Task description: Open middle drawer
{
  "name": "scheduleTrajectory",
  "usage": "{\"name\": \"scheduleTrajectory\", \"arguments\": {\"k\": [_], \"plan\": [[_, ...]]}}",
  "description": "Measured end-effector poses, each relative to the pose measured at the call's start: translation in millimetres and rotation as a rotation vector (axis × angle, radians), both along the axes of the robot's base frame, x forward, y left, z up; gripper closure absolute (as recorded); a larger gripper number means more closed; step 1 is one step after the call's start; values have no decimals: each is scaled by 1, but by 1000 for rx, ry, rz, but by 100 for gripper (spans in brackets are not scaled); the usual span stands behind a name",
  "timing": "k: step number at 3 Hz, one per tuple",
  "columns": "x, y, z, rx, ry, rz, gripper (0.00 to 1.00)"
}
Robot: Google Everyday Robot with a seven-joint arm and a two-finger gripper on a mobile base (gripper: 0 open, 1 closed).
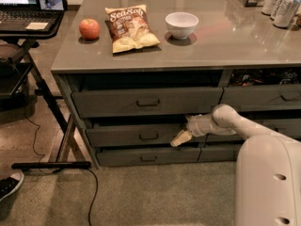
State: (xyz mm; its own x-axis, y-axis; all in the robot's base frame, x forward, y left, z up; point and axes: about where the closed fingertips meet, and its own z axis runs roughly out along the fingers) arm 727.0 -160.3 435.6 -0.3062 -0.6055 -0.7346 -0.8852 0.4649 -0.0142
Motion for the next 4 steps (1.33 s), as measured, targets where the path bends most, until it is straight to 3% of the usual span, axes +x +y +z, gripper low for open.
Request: {"name": "scheduleTrajectory", "arguments": {"k": [1,3,4], "plan": [[-3,-1,-15,15,33,-17,19],[-3,-2,-7,14,35,-20,65],[-3,-4,-4,14,35,-20,66]]}}
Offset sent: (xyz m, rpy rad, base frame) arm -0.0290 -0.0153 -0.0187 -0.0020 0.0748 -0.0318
